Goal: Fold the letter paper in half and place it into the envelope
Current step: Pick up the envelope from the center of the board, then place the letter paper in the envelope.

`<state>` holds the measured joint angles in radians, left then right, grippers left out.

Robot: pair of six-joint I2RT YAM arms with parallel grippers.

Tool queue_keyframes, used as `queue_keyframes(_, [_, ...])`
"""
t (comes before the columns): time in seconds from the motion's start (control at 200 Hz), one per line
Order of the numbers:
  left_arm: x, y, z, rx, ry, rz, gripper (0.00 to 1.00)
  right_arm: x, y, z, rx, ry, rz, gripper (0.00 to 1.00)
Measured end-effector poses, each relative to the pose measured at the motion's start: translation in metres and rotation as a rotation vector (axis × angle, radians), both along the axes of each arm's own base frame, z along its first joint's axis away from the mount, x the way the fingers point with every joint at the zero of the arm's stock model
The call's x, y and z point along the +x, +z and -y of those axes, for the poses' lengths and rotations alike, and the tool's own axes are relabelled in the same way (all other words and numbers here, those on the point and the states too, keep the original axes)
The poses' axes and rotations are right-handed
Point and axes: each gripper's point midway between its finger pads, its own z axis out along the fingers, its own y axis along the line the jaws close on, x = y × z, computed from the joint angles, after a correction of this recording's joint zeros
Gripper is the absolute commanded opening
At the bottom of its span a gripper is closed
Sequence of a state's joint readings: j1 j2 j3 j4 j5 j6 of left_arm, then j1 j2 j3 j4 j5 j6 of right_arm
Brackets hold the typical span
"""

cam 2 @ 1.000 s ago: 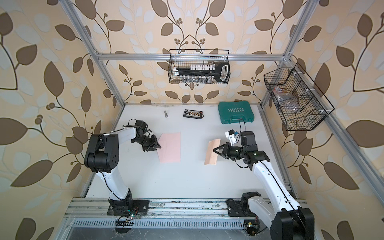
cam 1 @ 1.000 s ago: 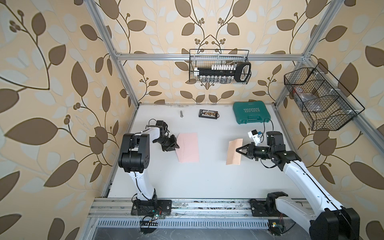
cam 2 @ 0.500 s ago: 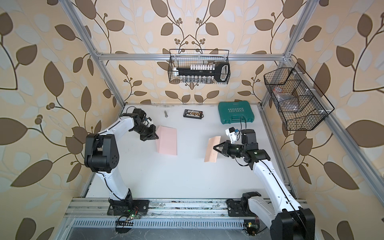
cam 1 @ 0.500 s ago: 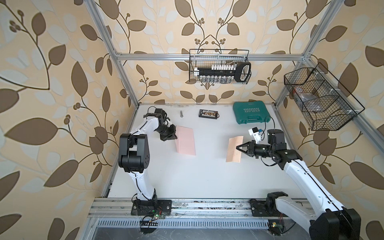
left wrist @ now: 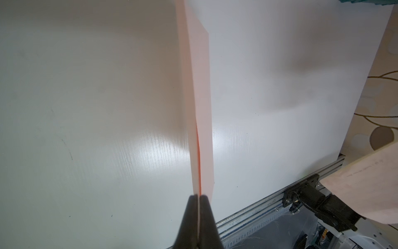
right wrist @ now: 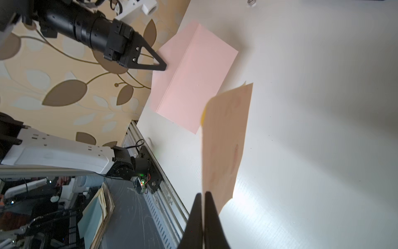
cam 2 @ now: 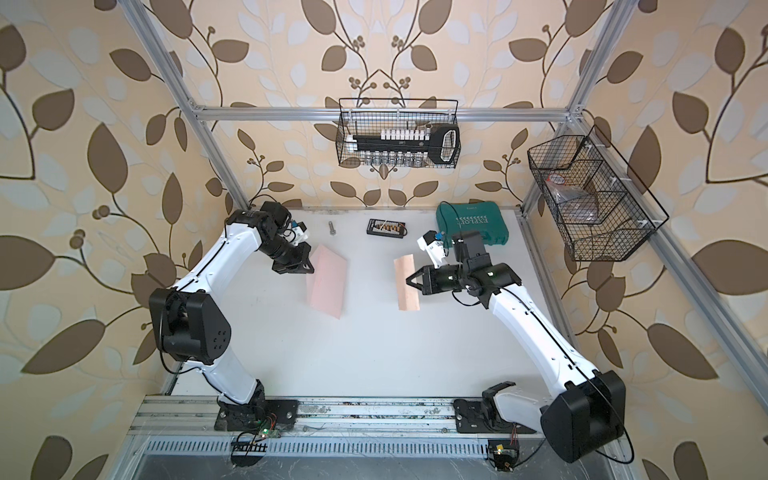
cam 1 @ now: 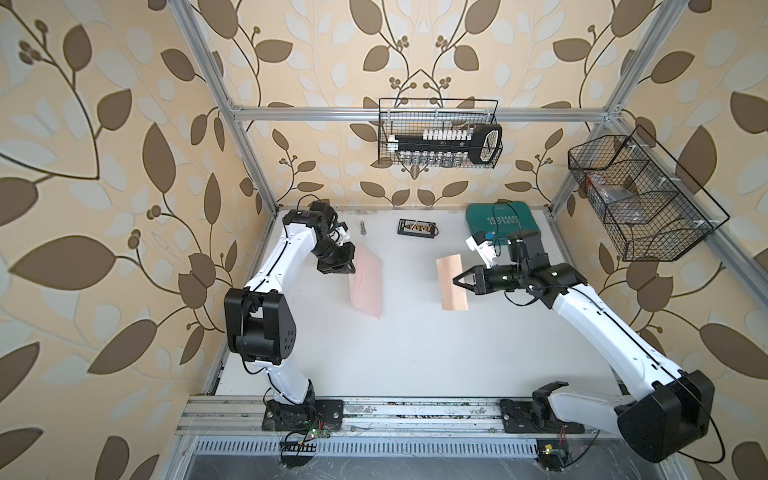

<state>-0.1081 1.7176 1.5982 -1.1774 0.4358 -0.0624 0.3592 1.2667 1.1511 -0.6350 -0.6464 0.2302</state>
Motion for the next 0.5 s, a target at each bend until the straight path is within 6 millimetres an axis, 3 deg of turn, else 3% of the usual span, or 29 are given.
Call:
queue_keyframes(0.21, [-0.007,0.014,0.012,0.007,-0.073,0.014,0.00,-0.011,0.008,-0.031,-0.195,0.282,0.179,0.00])
queue_keyframes(0.5, [-0.019,0.026,0.025,0.013,-0.176,0.027,0.00,-0.047,-0.010,-0.037,-0.443,0.654,0.405,0.00])
